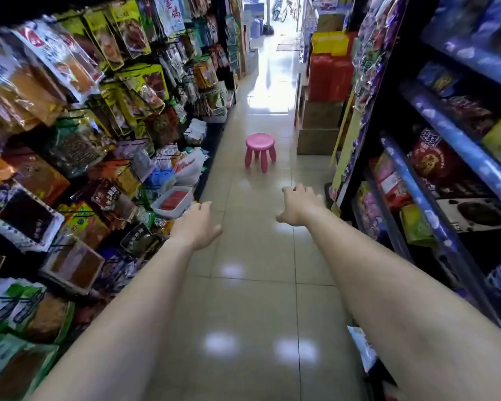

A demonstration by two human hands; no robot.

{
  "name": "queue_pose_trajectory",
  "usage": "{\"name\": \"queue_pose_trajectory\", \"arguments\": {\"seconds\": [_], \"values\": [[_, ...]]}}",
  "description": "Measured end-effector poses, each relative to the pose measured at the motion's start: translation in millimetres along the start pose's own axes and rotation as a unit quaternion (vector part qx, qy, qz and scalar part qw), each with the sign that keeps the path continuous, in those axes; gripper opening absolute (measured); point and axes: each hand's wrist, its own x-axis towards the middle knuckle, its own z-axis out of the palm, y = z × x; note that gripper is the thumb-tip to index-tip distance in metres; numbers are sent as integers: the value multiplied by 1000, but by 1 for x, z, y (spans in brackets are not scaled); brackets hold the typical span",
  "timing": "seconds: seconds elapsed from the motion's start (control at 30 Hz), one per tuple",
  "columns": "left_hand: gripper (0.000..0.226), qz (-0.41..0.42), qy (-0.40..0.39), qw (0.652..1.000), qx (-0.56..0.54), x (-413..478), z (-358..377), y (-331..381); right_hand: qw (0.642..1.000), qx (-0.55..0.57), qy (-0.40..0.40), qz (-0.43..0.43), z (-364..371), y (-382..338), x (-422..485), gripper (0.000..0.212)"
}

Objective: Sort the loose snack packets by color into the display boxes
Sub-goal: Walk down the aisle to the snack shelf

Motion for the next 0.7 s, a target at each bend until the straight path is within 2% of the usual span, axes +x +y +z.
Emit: {"name": "queue_pose_trajectory", "arguments": {"seconds": [0.3,0.7], "values": [[73,7,-27,1000,-1,123,-2,-13,999,-9,-41,35,-11,-2,103,73],[71,31,-49,998,20,344,-50,-73,997,-12,-29,64,-57,-78,300,70]]}}
